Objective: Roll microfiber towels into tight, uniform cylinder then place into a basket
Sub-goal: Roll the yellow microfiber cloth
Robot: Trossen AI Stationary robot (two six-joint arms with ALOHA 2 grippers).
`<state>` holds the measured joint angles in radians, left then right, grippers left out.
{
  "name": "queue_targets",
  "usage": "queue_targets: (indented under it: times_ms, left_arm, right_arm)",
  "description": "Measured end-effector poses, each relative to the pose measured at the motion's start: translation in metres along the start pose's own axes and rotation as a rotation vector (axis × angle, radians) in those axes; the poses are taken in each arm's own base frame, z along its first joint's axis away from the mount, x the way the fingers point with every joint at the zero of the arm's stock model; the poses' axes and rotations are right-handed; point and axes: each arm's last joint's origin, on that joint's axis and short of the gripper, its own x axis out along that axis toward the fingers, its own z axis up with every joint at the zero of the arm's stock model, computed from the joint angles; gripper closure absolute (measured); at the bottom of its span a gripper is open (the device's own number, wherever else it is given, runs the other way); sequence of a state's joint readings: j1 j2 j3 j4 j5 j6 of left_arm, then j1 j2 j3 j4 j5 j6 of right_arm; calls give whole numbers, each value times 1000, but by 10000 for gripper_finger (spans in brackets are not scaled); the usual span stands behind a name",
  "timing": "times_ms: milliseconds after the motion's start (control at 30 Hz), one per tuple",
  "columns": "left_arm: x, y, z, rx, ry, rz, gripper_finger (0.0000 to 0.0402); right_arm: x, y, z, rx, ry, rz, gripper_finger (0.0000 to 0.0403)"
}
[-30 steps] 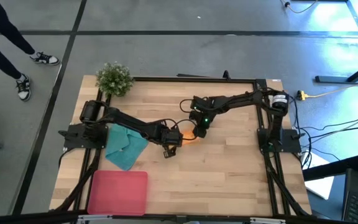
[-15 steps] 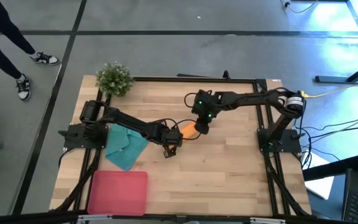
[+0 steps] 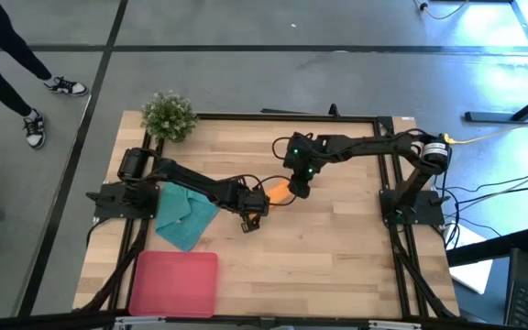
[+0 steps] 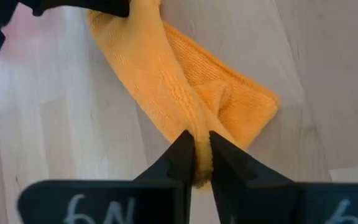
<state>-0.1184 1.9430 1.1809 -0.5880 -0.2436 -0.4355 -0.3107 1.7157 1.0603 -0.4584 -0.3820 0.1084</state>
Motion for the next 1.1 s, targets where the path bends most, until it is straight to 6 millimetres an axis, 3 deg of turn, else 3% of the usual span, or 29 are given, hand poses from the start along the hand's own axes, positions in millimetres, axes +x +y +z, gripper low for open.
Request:
queue_targets:
  times_ms: [433,600,800,933,1100]
  left_arm:
    - [0,0,0,0,5,-8,401]
    - [0,0,-1,-3,10,-16,401]
    - [0,0,-1,-3,12,-20,401]
    - [0,0,-1,-2,12,-21,401]
    - [0,0,-1,-1,13,-21,401]
  right_arm:
    - [0,-3,2,-91,-5,-71,249]
    - [-21,5,10,-164,-71,-76,246]
    - [-49,25,1,-295,-89,-14,246]
    - [-36,27,-10,-356,-122,70,246]
    - [-8,14,-23,-395,-156,90,246]
